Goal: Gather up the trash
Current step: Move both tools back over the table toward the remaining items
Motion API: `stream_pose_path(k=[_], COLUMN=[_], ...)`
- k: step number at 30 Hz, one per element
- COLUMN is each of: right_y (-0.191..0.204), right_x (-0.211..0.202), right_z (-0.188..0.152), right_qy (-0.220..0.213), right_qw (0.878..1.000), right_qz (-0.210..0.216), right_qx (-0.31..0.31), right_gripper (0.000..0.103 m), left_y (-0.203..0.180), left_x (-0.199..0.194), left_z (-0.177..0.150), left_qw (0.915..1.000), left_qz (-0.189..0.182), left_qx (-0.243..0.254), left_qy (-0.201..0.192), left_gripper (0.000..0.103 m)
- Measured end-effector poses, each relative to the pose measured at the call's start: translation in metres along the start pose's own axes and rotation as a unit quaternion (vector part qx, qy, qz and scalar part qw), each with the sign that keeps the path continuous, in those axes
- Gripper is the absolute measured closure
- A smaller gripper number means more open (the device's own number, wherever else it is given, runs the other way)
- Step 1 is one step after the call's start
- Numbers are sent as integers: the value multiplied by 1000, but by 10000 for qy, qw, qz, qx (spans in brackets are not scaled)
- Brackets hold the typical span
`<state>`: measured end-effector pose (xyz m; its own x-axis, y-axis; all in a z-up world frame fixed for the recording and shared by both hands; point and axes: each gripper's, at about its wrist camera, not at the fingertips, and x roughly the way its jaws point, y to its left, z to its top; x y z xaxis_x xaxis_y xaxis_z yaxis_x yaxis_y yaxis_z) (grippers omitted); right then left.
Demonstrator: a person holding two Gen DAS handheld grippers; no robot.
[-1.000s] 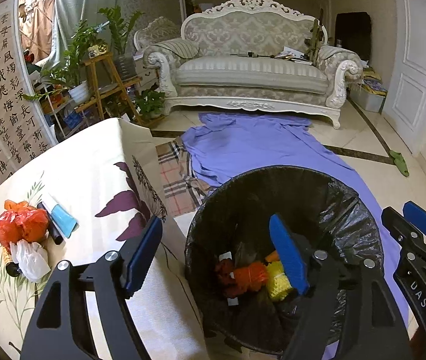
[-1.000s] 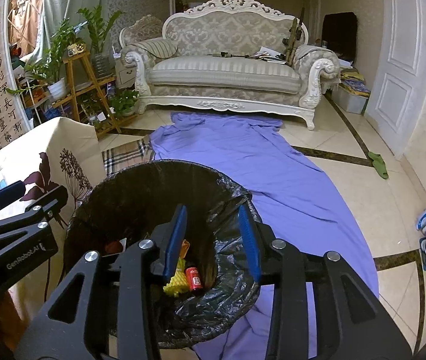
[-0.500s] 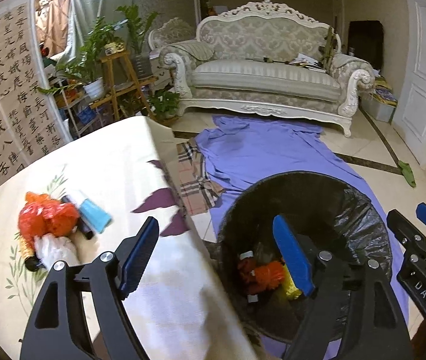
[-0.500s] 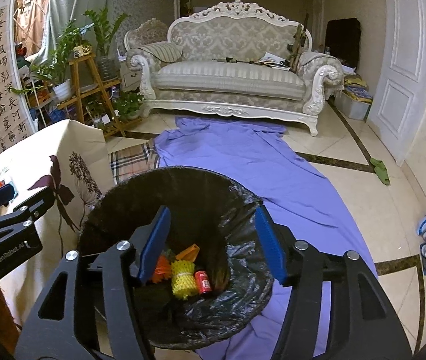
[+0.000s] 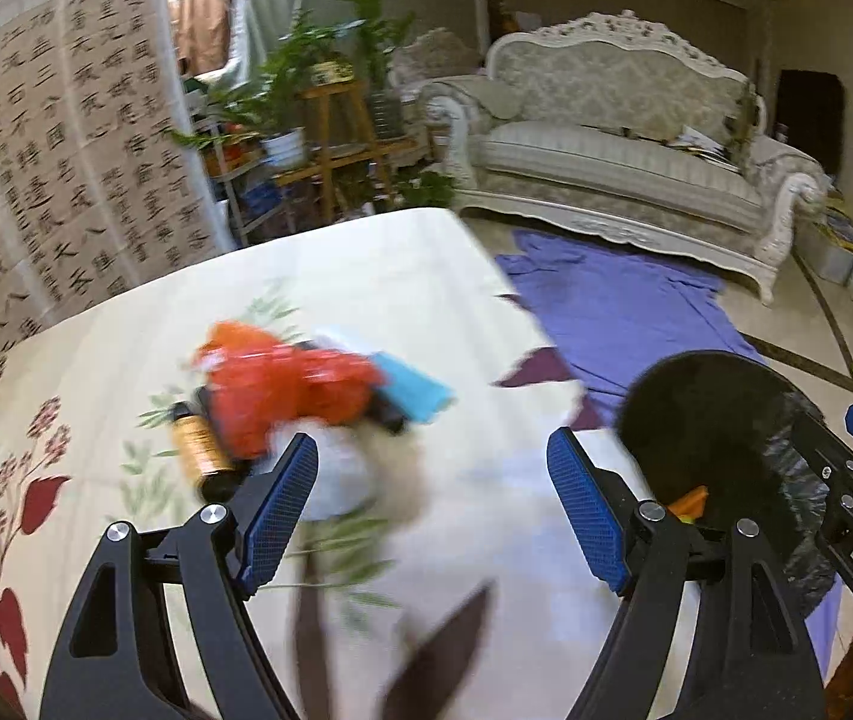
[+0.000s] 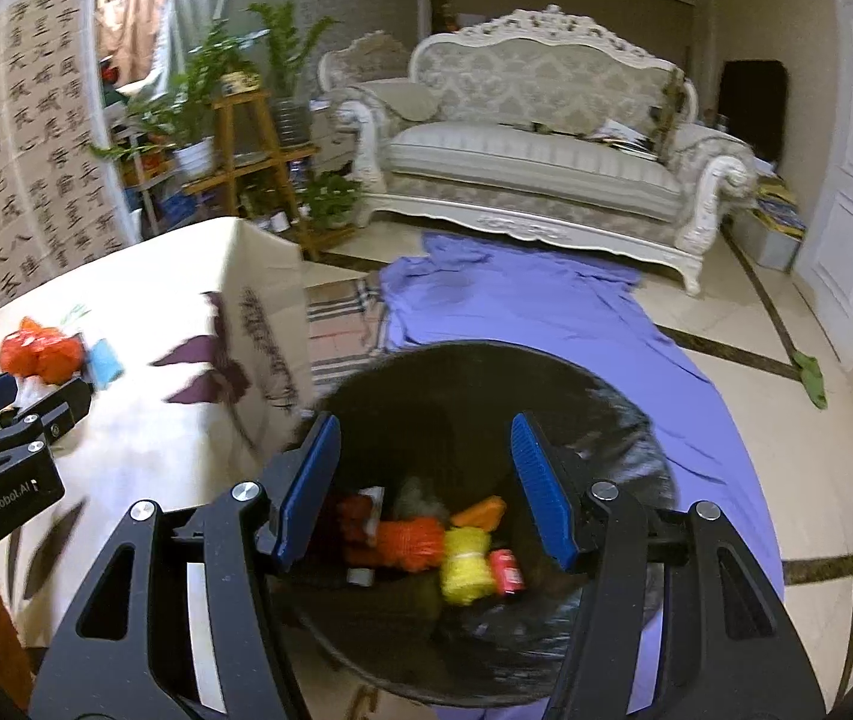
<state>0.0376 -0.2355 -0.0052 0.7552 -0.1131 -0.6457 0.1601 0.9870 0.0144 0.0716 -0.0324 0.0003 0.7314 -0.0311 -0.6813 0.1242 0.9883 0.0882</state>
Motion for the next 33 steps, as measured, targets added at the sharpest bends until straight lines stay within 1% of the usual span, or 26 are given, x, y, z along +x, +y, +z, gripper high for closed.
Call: stream_pose_path(k=[10, 20, 26, 33], right_y=[77, 146, 185, 224], right_x=[1, -7, -1, 12], right_z=[15, 38, 46, 46], right_qy=[-57, -213, -143, 2], right_qw=[9964, 9864, 9795, 9722], right_qz=[664, 1234, 1527, 1691], right_qx=[-529, -1065, -1304, -1618], right_gripper=[45, 45, 45, 42], left_y=[74, 150, 184, 208], left_x=[-6, -5, 1, 8], left_z=[-10, -19, -21, -27], left_qw=[9967, 9879, 9839, 9809], left_qz=[592, 1160, 1339, 1411], left_qx=[-542, -1013, -1162, -1292], left_qy=[77, 177, 242, 353], left_gripper=[27, 27, 27, 27])
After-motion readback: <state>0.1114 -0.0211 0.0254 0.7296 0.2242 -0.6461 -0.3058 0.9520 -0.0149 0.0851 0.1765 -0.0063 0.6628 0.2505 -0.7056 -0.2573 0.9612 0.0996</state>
